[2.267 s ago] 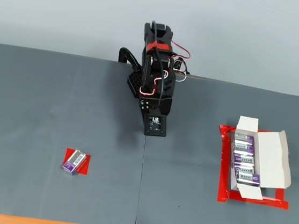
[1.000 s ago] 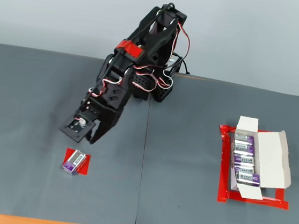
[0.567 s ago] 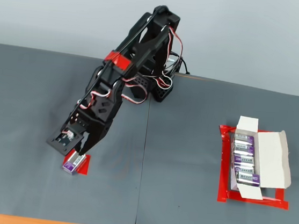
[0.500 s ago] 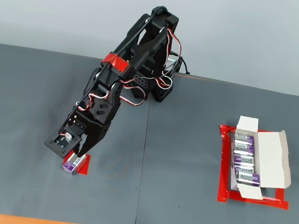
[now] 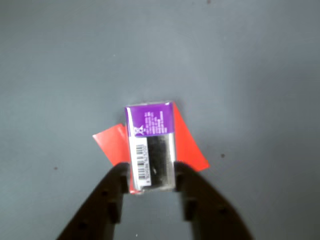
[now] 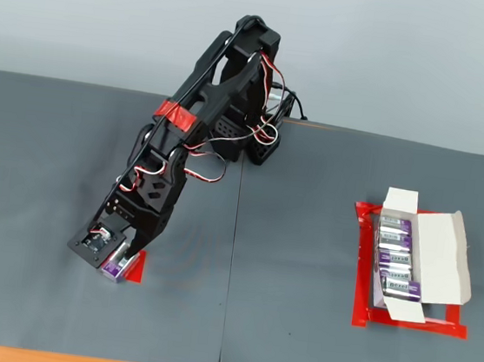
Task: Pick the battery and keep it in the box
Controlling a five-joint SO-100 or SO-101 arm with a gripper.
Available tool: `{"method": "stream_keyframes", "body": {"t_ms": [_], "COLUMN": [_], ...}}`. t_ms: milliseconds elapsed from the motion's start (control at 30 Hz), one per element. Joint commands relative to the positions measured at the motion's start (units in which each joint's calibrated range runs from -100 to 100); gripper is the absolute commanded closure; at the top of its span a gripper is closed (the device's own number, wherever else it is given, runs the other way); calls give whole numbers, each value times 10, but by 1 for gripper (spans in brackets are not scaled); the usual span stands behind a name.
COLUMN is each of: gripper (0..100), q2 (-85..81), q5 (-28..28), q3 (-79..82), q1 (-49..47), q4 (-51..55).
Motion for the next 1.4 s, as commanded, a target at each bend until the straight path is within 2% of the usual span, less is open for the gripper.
{"method": "stream_keyframes", "body": {"t_ms": [0,233,1367], "gripper": [79,70,71], "q2": [0,15,109], "q5": [2,2,2], "q3": [-32,-33,-66], "q1": [-7,-18,-22], "q4": [-7,-7,-14]}}
